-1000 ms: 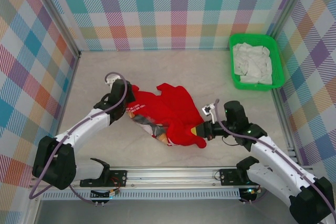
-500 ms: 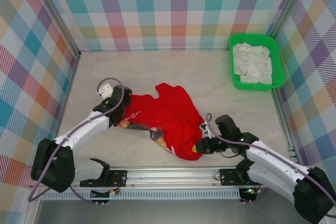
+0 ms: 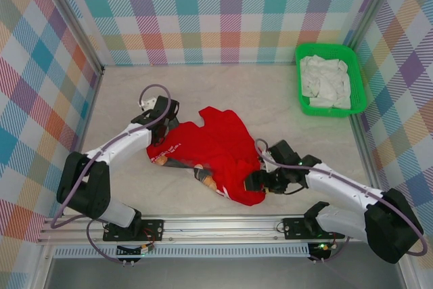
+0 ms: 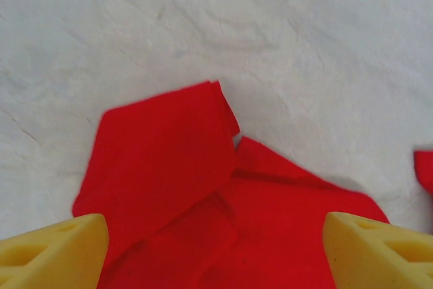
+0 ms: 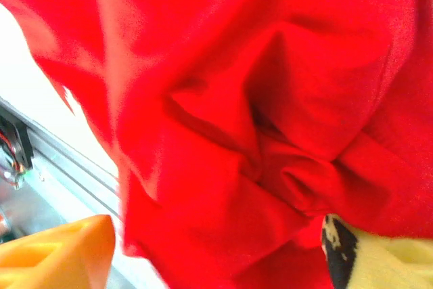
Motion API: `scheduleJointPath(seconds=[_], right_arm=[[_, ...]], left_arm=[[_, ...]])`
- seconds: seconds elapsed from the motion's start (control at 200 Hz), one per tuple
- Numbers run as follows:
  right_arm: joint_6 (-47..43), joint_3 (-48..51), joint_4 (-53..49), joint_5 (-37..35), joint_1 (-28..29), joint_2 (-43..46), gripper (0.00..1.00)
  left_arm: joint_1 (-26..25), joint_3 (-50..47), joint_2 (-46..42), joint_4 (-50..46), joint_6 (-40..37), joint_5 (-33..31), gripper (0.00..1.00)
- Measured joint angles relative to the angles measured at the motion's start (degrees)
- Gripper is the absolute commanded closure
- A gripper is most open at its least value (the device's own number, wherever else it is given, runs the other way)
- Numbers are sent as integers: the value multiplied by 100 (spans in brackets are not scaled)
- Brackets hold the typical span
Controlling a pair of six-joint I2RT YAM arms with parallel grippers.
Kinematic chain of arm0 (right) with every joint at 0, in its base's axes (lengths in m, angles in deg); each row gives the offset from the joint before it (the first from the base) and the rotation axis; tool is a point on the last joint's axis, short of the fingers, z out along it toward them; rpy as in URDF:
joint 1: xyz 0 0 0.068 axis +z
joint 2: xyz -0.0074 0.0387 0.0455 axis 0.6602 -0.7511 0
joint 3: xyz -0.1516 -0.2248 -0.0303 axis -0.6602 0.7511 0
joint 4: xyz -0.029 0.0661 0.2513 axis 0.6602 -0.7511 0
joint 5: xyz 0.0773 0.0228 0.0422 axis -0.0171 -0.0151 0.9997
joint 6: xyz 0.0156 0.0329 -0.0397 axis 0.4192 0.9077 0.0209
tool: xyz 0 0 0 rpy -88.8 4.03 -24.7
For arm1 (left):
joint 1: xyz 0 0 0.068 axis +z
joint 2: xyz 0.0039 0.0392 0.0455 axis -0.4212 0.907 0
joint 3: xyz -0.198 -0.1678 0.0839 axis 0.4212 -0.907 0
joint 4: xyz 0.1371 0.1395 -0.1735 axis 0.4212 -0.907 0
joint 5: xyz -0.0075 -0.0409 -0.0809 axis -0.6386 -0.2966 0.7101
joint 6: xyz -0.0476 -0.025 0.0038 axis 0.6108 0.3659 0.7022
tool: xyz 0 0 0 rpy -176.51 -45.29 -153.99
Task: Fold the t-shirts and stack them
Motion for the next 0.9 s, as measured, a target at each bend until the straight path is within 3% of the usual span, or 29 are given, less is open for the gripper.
scheduleJointPath(seconds=[0.12,0.29,0.465,0.755,0.9], right_arm=[[-264,-866,-553,-501,-116,-57,14],[-837,-1976,-802,-975,-796,-739,15],[-1440,-2806,-697,-1145,-1364,-2103,19],[-1919,-4433,-461,-883,-1394,-4516,31],[-1919,-4876,-476,-752,-1394,-5359,48]], left_arm=[[0,0,127,2,-61,201,22],[0,-48,219,15,-105,411,28],[0,-481,216,55,-103,520,29],[0,-686,227,15,-109,380,31],[0,-688,374,28,-105,282,52]])
